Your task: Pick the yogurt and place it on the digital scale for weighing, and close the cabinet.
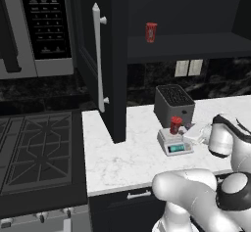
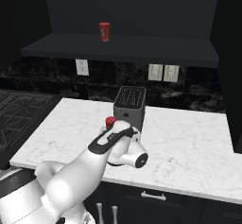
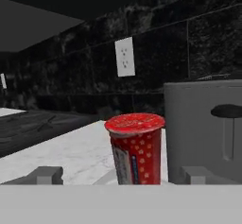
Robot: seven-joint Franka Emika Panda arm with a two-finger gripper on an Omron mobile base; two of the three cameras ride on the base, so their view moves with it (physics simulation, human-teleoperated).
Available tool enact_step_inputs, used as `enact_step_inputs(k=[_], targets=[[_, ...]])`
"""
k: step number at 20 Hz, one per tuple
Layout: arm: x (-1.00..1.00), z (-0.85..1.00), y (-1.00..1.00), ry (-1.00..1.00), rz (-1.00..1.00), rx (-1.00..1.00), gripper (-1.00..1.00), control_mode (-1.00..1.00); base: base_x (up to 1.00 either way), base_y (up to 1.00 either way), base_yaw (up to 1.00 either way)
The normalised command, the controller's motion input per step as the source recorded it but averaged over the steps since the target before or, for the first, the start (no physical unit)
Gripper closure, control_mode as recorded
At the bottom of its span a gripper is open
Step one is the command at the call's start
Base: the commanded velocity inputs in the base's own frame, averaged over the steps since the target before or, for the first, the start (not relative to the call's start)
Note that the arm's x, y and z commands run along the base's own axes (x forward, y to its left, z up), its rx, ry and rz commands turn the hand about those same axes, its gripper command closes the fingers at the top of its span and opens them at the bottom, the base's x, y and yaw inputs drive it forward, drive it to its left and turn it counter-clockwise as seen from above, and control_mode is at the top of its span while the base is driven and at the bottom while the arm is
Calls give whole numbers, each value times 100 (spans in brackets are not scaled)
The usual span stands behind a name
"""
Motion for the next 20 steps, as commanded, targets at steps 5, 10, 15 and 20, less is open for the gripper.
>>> enact_step_inputs(k=[5,10,15,20], targets=[[-48,57,-32,-32,0,3,-100,-100,0,0,0],[-12,70,-58,-42,-3,0,-100,-100,0,0,0],[-3,78,-89,-32,-7,0,-100,-100,0,0,0],[-32,70,-99,-49,-8,-1,-100,-100,0,0,0]])
